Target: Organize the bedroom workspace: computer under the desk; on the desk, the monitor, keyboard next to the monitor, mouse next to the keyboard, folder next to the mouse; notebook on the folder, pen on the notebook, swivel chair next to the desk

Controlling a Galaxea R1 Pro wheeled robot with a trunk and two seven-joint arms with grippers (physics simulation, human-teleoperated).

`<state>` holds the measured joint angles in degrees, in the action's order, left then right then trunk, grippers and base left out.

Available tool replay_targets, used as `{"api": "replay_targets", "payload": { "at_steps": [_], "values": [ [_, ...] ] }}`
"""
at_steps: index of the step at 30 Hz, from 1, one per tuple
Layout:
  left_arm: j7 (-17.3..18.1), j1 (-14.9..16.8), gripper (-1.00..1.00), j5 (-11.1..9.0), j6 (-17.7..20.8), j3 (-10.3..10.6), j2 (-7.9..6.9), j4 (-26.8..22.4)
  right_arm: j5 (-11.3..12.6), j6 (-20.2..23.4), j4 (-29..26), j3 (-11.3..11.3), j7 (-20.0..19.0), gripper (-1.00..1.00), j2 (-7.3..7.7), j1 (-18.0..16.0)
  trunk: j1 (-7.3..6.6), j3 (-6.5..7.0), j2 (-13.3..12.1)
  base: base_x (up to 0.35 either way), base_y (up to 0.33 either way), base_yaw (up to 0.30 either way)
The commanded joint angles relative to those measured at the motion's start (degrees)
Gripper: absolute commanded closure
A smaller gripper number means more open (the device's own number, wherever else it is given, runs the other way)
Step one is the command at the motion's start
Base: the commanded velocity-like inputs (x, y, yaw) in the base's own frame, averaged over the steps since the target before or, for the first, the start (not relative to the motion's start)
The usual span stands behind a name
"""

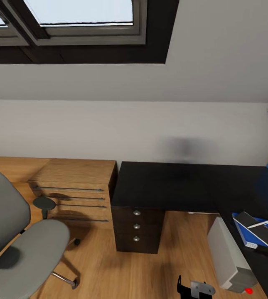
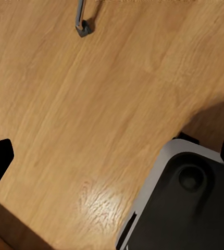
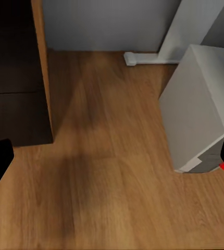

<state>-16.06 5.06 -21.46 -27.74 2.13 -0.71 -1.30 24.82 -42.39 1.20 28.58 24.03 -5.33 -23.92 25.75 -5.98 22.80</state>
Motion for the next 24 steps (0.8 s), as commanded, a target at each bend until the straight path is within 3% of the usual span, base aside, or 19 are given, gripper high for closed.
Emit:
{"api": "replay_targets", "payload": {
  "at_steps": [1, 24],
  "values": [
    [-0.19, 0.04, -1.00, -0.16, -0.12, 0.24, 0.00, 0.01, 0.29, -0.15, 0.13, 0.47, 0.26, -1.00, -0.04, -0.07, 0.04, -0.04, 0.12, 0.000, 0.000, 0.082],
    [-0.20, 0.04, -1.00, -0.16, -0.12, 0.24, 0.00, 0.02, 0.23, -0.22, 0.03, 0.26, 0.14, -1.00, 0.32, -0.07, 0.04, 0.13, 0.12, 0.000, 0.000, 0.267]
  ]
}}
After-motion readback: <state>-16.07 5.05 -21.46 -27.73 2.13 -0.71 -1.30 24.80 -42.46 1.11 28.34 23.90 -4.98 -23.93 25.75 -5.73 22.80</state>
